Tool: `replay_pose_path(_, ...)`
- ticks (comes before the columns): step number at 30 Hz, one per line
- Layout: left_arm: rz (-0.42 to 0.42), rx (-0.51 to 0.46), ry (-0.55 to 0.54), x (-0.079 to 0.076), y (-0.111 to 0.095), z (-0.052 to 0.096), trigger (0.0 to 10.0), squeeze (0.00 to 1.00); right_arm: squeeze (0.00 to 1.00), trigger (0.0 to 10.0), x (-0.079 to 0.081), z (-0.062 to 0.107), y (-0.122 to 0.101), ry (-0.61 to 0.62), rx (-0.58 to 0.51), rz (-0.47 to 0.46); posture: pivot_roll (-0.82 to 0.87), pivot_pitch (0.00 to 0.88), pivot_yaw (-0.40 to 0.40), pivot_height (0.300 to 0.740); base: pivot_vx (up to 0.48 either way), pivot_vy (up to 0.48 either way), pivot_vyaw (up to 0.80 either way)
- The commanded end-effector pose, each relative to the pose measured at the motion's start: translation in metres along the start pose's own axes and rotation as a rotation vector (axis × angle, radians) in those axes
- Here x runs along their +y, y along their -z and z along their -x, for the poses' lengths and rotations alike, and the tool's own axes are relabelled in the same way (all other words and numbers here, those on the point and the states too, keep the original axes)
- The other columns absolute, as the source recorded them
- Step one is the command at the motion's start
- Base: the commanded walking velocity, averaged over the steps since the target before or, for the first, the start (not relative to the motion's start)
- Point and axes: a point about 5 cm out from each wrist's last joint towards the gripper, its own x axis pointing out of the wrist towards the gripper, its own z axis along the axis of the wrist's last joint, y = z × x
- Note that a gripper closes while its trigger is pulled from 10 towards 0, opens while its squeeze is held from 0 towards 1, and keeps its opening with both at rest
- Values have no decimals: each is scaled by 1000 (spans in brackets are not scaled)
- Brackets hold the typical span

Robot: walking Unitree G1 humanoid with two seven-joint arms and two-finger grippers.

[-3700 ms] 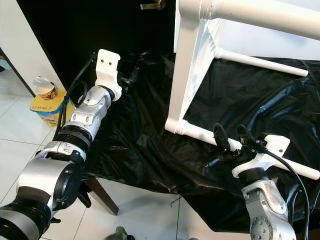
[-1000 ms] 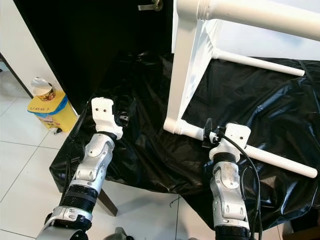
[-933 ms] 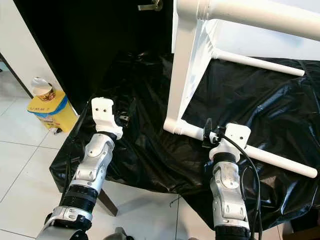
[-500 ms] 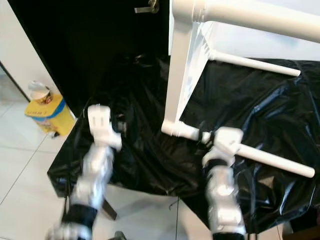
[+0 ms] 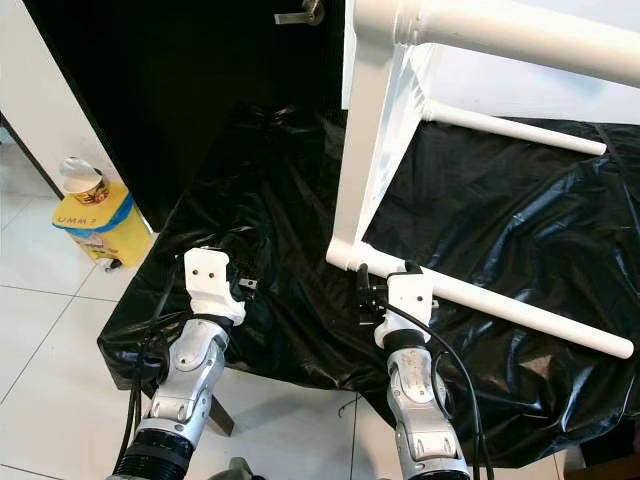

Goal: Building children table

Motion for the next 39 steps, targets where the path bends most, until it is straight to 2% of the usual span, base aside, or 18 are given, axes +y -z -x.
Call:
replay_pose_path(1, 9, -11, -10, -4, -2, -2, 10000, 0, 0, 10000, 0, -1, 0, 12, -5, 1, 50, 0, 0, 740, 0, 0, 0)
replay_pose_path(8, -2, -23, -16, -3, -4, -1, 10000, 0, 0, 10000, 0, -4, 1, 20, -28, 8, 50, 0, 0, 740, 0, 0, 0)
replay_pose_path(9, -3, -24, -16, -3, -4, -1, 10000, 0, 0, 10000, 0, -4, 1, 21, -30, 9, 50, 102, 22, 740, 0, 0, 0)
replay_pose_path(39, -8, -29, -17, -4, -5, -1, 10000, 0, 0, 10000, 0, -4, 2, 30, -47, 17, 49, 102, 22, 740, 0, 0, 0)
